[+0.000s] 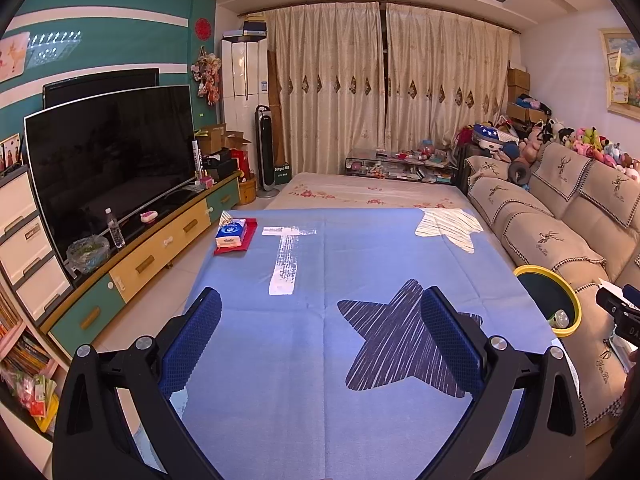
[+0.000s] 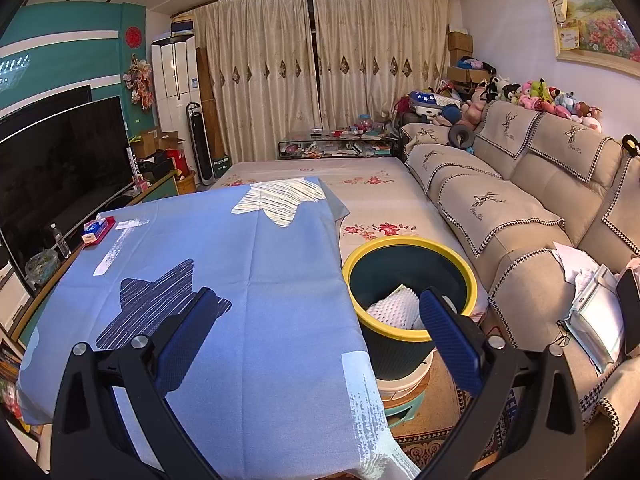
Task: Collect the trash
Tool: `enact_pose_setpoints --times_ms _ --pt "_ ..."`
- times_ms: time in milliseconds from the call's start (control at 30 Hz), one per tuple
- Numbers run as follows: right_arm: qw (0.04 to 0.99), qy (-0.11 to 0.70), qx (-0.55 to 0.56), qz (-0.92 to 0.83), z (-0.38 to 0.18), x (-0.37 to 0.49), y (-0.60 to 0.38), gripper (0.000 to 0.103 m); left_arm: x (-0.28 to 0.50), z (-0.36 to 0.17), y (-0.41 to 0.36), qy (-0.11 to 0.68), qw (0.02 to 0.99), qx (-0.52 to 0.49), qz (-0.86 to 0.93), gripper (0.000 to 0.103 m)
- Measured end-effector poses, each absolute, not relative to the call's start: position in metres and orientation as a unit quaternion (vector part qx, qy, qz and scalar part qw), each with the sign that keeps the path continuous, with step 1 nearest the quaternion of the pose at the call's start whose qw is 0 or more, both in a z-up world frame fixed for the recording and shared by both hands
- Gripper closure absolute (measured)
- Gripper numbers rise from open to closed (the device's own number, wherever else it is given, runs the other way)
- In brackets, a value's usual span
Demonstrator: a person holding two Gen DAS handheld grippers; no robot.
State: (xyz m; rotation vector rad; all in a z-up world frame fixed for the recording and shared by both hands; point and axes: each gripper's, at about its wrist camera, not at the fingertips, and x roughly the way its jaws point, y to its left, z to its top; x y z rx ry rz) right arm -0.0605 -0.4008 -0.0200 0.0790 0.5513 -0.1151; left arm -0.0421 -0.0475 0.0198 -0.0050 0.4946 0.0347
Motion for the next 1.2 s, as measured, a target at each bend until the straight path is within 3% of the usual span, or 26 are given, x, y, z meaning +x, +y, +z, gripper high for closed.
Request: enact_pose_setpoints --times_ms 867,1200 --pt "0.955 0.290 0.040 -0.053 -0.026 -0.048 -0.400 0.007 -0.034 0.016 -0.046 0.265 0.964 -0.005 0.016 0.005" --pt "0.950 0.307 0.036 -0.032 -0.029 -0.030 -0.400 0.007 -0.002 0.002 -0.044 0.311 0.950 -0.011 -0.016 0.005"
